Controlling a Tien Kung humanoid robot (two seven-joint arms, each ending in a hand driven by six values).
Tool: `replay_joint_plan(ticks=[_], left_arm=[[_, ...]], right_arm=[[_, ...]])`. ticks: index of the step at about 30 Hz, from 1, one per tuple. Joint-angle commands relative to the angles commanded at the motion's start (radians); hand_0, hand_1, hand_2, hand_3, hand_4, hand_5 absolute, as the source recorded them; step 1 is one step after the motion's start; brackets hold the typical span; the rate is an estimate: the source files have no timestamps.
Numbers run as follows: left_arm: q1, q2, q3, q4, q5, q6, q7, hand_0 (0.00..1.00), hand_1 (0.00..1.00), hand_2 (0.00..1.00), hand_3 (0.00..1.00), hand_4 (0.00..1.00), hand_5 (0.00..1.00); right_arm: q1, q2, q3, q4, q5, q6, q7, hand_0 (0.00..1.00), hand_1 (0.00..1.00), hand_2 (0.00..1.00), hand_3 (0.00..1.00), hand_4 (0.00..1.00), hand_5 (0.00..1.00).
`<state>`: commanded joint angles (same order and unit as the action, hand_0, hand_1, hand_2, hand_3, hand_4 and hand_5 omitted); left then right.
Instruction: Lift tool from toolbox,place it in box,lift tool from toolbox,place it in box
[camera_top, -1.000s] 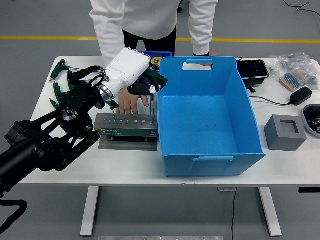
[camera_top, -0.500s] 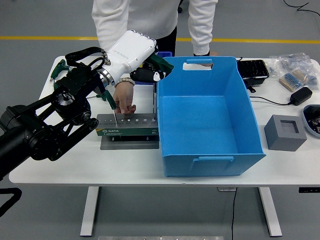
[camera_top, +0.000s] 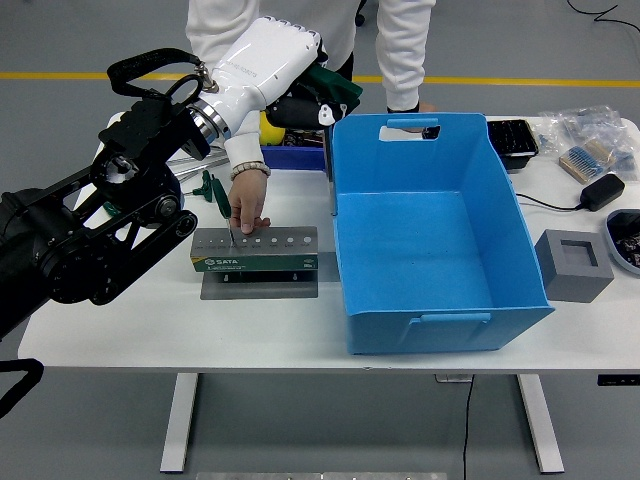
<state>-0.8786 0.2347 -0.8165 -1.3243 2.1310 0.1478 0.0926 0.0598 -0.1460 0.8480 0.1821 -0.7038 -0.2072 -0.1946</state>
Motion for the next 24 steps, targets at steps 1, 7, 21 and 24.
replay_joint_plan(ticks=[1,7,21,24], left_arm=[[-0.004,-0.003,-0.006,-0.009,-0.001,0.000,0.002,0.183,0.002,0.002,0.002,0.672,0.533],[-0.039,-0.034,-0.023,-0.064,-0.014,0.003,0.009,0.183,0.002,0.002,0.002,0.674,0.538],[-0.042,-0.134,0.219,0.026,-0.115,0.042,-0.002,0.182,0.002,0.002,0.002,0.674,0.543],[-0.039,-0.155,0.290,0.088,-0.109,0.062,-0.018,0.182,0.002,0.002,0.002,0.674,0.543]], right_arm=[[0.000,0.000,0.001,0.000,-0.001,0.000,0.000,0.702,0.655,0.743,0.663,0.878,0.823],[-0.001,0.000,0.001,0.000,-0.002,-0.001,0.000,0.702,0.655,0.743,0.663,0.877,0.823],[0.009,-0.004,0.009,0.000,-0.013,0.001,-0.002,0.702,0.655,0.743,0.664,0.878,0.823],[0.012,-0.005,0.011,-0.001,-0.018,0.001,-0.003,0.702,0.655,0.743,0.664,0.878,0.823]])
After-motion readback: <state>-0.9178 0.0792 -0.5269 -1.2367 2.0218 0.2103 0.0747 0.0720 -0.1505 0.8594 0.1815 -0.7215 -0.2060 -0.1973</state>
